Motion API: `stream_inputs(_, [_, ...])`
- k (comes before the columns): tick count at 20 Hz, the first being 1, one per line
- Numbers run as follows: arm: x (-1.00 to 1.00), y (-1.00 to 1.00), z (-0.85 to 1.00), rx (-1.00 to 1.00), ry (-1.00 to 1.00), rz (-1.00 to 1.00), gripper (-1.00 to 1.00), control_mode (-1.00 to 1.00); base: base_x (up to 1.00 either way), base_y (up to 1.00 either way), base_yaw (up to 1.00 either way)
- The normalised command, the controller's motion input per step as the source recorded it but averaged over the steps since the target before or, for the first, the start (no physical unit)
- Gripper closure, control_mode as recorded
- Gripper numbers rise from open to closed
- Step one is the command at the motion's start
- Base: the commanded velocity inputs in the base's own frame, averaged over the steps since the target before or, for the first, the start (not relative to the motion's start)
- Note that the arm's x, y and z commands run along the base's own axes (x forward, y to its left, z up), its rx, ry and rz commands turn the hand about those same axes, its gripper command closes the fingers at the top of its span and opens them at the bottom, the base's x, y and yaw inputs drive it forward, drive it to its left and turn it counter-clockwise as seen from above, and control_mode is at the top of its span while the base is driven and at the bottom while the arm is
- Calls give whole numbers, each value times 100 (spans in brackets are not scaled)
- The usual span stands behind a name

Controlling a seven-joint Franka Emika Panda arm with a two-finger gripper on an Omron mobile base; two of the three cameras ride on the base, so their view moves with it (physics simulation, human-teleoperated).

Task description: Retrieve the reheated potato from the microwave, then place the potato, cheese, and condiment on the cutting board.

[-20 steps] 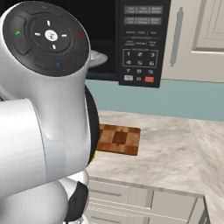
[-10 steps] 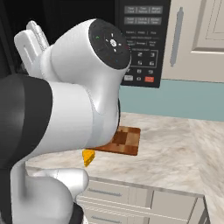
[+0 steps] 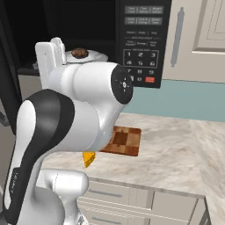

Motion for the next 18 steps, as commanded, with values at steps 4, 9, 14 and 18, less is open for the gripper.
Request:
stream_inputs(4, [30, 11, -5, 10, 0, 0, -100, -100, 0, 0, 0])
stream_inputs(9, [28, -3, 0, 13, 1, 4, -100, -100, 0, 0, 0])
stream_inputs(14, [5, -2, 0, 4, 0, 19, -100, -100, 0, 0, 0])
stream_inputs(18, [2, 20, 0, 0, 0, 18, -100, -100, 0, 0, 0])
